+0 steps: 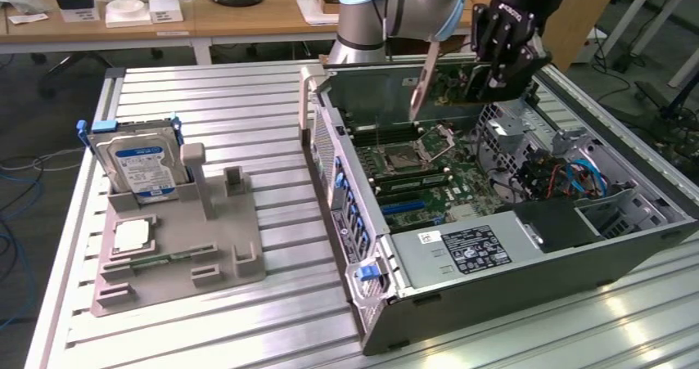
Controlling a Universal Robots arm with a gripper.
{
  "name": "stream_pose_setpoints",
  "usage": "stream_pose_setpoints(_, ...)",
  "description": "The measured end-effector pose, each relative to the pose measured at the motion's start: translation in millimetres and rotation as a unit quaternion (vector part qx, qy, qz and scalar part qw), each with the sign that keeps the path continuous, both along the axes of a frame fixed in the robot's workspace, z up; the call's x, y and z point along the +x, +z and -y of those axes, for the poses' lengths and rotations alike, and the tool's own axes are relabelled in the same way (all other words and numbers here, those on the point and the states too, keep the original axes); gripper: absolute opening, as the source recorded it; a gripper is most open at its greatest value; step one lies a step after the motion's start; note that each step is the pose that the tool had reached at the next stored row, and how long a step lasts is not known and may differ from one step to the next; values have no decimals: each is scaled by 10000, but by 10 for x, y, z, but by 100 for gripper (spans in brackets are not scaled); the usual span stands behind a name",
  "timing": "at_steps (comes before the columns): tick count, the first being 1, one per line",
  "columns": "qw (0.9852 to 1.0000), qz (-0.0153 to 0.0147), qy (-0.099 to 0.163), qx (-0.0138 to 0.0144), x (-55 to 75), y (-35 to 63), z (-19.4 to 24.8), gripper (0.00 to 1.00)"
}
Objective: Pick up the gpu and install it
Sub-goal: 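Insert the gpu into the slot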
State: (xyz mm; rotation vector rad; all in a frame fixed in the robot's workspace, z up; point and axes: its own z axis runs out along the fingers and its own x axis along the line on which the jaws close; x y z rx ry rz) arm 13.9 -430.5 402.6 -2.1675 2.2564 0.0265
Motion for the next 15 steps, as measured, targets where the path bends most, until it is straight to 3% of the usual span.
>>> stream_pose_setpoints(4,10000,0,-14,0,-5,-71,0,28)
stream_pose_setpoints(10,9994,10,-352,-21,-27,-174,-7,28)
stream_pose_setpoints(11,9994,27,-354,-28,-35,-185,-8,28)
stream_pose_setpoints(13,9993,89,-353,-30,-68,-202,-8,28)
stream_pose_setpoints(15,9993,112,-346,-28,-97,-230,-8,28)
